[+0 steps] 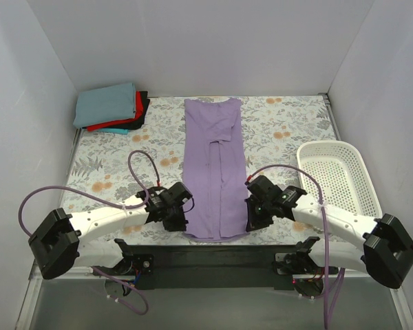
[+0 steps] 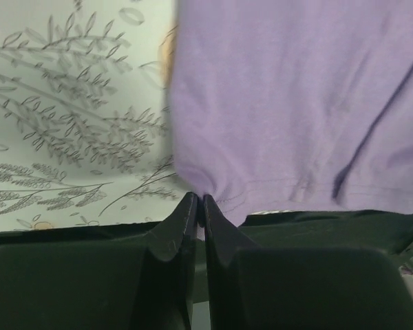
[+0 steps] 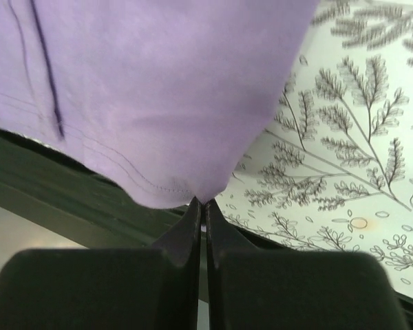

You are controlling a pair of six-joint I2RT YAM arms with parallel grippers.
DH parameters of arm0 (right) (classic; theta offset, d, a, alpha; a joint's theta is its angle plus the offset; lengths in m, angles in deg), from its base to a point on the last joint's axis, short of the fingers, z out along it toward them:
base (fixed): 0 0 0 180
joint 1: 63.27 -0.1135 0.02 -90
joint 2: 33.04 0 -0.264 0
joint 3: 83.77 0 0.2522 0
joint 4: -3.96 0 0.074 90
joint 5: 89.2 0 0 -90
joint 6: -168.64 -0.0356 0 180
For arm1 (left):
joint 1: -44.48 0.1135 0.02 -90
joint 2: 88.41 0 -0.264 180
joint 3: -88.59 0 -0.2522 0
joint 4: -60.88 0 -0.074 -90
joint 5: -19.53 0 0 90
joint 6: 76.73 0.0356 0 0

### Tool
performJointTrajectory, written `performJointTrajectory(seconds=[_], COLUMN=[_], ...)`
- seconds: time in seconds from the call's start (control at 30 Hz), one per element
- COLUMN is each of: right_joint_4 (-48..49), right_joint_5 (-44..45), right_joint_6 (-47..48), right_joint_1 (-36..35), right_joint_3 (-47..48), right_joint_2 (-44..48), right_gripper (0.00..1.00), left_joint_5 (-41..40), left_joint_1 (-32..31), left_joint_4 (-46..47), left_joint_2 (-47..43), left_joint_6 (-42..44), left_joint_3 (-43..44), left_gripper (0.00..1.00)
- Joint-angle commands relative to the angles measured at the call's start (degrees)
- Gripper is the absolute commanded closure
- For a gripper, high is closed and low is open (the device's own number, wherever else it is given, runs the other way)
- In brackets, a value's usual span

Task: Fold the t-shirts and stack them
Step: Fold the tshirt

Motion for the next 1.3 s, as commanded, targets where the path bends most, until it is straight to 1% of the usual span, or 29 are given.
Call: performJointTrajectory(seconds=[0.0,0.1,0.2,0.3,0.43,0.6,0.83,0.97,1.27], right_joint_4=[-1.25,-1.16,-0.46,1.12,2.71,4.99,6.84,7.37,7.46], right_joint_5=[2.83,5.82,8.89,10.39,13.46,14.61,14.97,13.74,11.54], right_joint_6=[3.34,5.53,7.12,8.62,9.93,11.69,13.01,13.98,14.68], right_joint_1=[-0.15,0.02,0.90,2.13,3.89,7.57,12.32,16.53,21.11], right_joint_3=[5.76,11.47,17.08,21.92,27.55,33.45,40.57,44.70,54.19], right_joint_2=[-3.96,-7.91,-12.74,-17.58,-22.69,-29.18,-34.73,-37.54,-44.75], right_gripper=[0.99,0.99,0.99,0.99,0.99,0.99,0.99,0.99,0.99], left_joint_5=[-3.19,-3.29,-1.79,-1.35,-1.17,-0.83,-0.38,-0.47,0.41], left_joint_1=[0.32,3.30,9.61,13.14,15.78,19.29,23.08,24.75,28.27], left_joint_4=[-0.35,1.32,3.26,4.66,6.68,8.53,10.99,11.96,12.84], left_joint_2=[2.48,5.03,8.36,12.67,18.21,25.41,31.74,34.38,40.01], left_joint_6=[2.56,6.33,10.38,12.92,14.34,14.08,12.85,12.41,12.23], left_joint_3=[5.84,9.09,13.04,17.87,23.32,28.61,34.32,38.19,45.22], left_gripper=[1.00,1.00,1.00,1.00,1.00,1.00,1.00,1.00,1.00])
